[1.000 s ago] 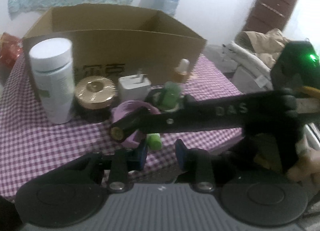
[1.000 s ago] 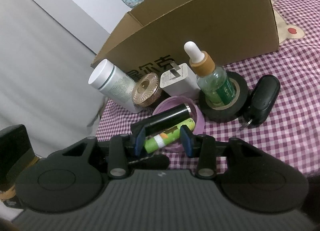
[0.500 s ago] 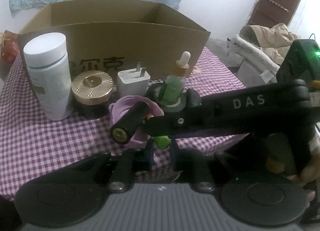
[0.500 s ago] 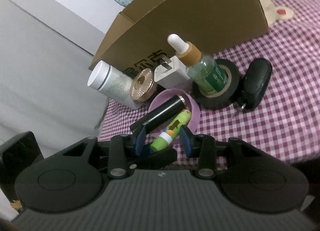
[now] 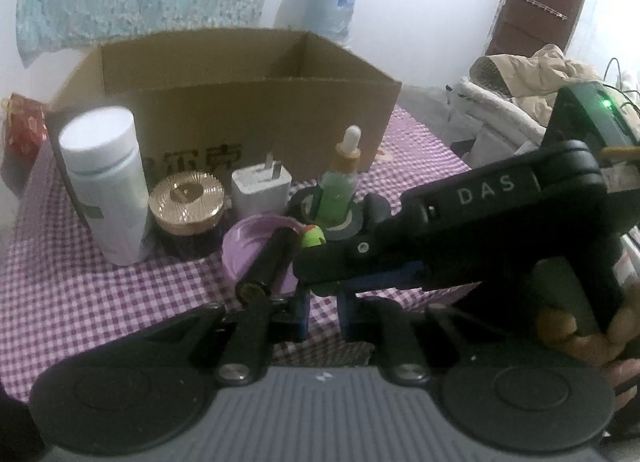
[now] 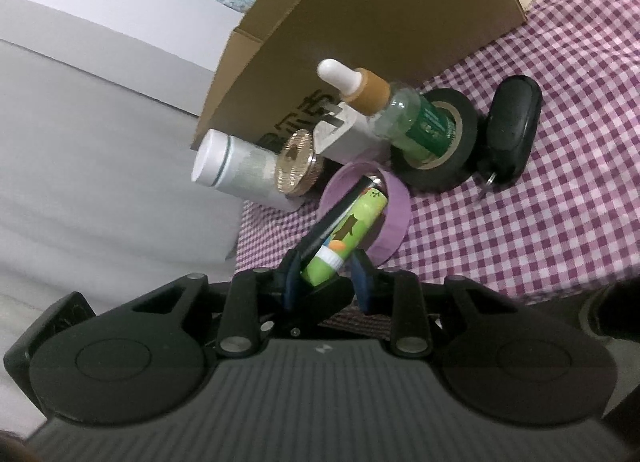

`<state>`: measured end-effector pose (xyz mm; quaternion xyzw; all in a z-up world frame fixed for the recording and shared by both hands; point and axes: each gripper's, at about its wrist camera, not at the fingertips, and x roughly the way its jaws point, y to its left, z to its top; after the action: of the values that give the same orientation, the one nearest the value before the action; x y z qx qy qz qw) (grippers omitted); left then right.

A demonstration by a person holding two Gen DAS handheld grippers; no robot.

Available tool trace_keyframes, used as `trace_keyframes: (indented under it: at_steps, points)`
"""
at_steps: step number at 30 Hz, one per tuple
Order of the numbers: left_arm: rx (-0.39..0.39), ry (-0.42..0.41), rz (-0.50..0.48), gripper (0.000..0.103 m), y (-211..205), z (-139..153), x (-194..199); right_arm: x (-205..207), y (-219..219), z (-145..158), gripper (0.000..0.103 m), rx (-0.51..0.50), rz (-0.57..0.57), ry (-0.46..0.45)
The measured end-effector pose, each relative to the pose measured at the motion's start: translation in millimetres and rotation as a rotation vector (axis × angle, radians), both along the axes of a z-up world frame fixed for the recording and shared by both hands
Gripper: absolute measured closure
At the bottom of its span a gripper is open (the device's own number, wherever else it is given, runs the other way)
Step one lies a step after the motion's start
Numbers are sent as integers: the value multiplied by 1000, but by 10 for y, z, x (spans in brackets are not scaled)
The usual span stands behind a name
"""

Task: Organize rigid objects
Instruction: 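Lift the green tube with the right gripper and carry it over the cardboard box, then lower the green tube into the box and open the right gripper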

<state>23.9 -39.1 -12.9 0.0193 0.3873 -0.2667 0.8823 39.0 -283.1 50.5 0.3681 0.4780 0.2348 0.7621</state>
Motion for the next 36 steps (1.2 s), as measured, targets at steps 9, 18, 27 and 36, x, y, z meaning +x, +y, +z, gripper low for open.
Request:
trace_keyframes:
  at_steps: [9, 18, 27, 36]
  points:
    - [8, -160, 31, 89, 130, 469, -186, -32, 169, 553, 76, -4, 60, -145]
    - [40, -277, 137, 88, 342, 1078, 279, 561, 600, 1337, 77, -71, 181, -364]
    - [162, -147, 208, 88, 369, 984, 1427, 1886, 905, 1247, 77, -75, 241, -178]
    - [265, 17, 251, 88, 403, 739, 2272, 2949, 967, 522, 77, 80, 152, 153]
